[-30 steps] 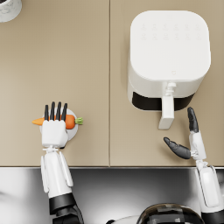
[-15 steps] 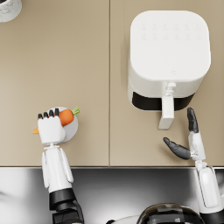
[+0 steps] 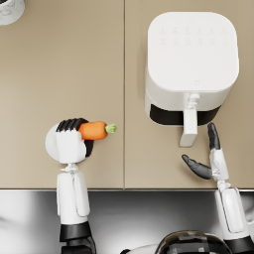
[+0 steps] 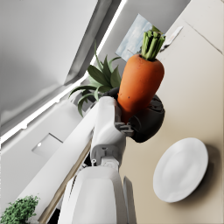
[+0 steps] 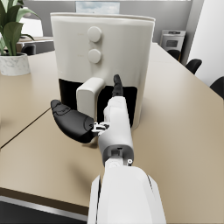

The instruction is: Pick up the carrot and place it into the air fryer

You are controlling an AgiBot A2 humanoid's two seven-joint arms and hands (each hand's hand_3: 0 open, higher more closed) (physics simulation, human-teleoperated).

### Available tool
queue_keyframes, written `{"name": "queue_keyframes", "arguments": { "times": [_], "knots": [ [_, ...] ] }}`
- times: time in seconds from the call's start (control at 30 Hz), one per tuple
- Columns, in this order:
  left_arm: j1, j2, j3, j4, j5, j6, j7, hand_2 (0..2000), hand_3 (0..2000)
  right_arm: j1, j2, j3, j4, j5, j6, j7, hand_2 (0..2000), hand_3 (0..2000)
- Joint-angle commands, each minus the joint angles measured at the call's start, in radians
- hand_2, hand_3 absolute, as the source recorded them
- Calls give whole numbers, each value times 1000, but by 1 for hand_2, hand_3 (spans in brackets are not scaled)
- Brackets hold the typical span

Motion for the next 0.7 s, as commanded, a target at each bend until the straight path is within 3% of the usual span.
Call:
{"name": "queue_keyframes", "arguments": {
  "times": [0.03,0.27,0.5,0.53,0.57,0.63,0.7],
  "knots": [
    [25,2,41,-141,-44,0,0,2000,2000,43,-17,30,-84,0,0,0,0,0],
    [38,17,96,-223,-143,2,0,2000,2000,121,-60,104,-254,0,0,0,0,0],
    [24,25,120,-255,-153,2,1,2000,2000,152,-78,153,-288,1,-64,1,0,0],
    [21,26,126,-261,-153,2,1,2000,2000,146,-74,154,-268,2,-72,1,1361,327],
    [23,28,130,-256,-154,2,1,2000,2000,153,-76,155,-261,2,-98,0,2000,653],
    [31,34,146,-254,-154,2,1,2000,2000,156,-75,160,-233,3,-168,-2,2000,1307],
    [52,45,175,-253,-154,2,1,2000,2000,117,-57,171,-161,2,-181,-5,2000,1960]
  ]
}}
